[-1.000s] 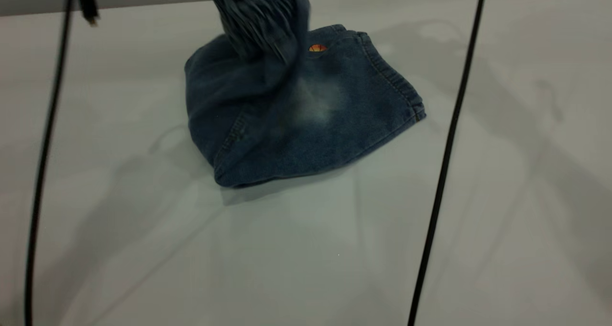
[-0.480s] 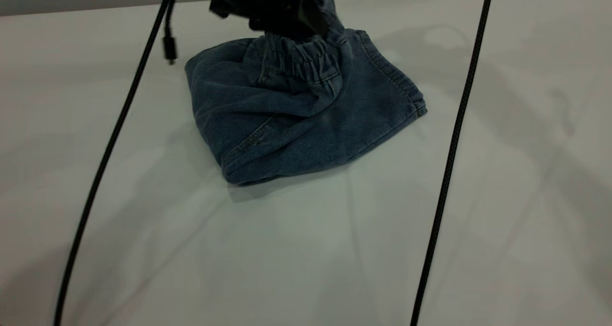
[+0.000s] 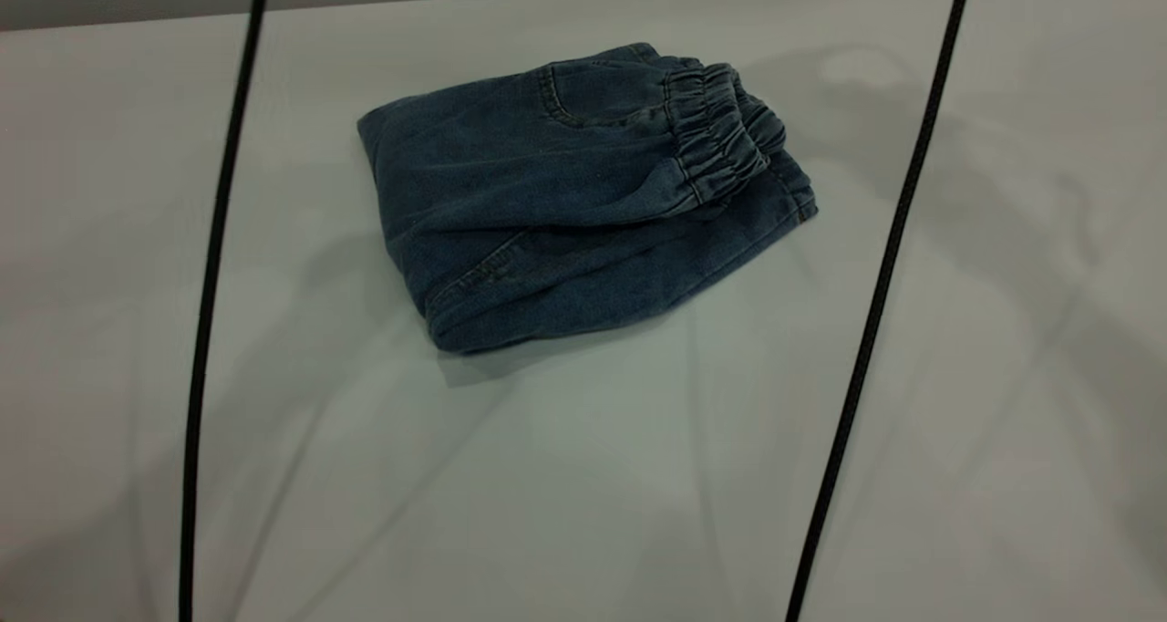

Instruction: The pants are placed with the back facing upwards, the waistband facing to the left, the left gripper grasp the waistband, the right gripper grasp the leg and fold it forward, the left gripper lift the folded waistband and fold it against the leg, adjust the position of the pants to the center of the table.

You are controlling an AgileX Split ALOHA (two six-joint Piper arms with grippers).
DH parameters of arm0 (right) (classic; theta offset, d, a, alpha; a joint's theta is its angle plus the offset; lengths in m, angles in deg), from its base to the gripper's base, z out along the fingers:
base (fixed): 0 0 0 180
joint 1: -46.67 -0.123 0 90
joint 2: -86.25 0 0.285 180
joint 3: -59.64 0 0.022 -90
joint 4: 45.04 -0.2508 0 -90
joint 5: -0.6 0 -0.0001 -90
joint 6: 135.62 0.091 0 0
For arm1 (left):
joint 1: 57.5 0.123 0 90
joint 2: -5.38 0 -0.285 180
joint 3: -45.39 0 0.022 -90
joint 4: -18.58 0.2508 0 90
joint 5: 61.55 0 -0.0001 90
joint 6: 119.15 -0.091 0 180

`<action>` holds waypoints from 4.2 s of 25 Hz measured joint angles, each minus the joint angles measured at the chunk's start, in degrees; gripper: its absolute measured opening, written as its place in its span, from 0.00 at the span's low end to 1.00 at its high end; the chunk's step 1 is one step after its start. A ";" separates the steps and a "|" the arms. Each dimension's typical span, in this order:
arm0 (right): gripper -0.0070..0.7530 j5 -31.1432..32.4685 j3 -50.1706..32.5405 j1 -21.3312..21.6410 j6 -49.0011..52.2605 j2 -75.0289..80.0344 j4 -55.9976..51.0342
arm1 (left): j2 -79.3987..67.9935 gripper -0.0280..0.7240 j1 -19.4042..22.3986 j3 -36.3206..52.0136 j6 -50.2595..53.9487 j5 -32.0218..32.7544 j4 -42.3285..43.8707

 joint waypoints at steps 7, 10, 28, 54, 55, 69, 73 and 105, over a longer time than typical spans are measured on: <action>0.64 -0.63 -0.07 -0.17 -2.61 0.33 -6.97 | 12.93 0.81 1.34 0.05 11.21 6.00 17.66; 0.64 -1.24 -0.15 -1.79 -3.15 1.71 -11.12 | 18.79 0.81 2.61 0.05 17.46 5.59 25.75; 0.64 -9.52 -0.20 -18.50 2.27 18.49 -0.77 | 30.77 0.81 3.46 0.36 26.42 5.51 37.78; 0.64 0.23 -0.13 -18.49 33.45 21.65 -5.92 | 30.77 0.81 3.41 0.36 26.34 7.00 37.67; 0.64 1.42 -0.13 -18.49 32.93 20.63 -4.47 | 30.77 0.81 3.41 0.36 26.34 7.00 37.65; 0.64 3.71 -0.17 -18.44 17.14 -7.18 0.72 | 39.25 0.81 3.41 0.29 26.53 20.73 38.59; 0.64 3.71 -2.11 -18.49 11.73 -18.10 -4.45 | 42.28 0.81 3.41 0.29 30.23 31.30 41.16; 0.64 -4.27 -80.71 -18.44 3.77 -108.57 -3.91 | 97.97 0.80 3.35 42.94 52.15 36.69 36.18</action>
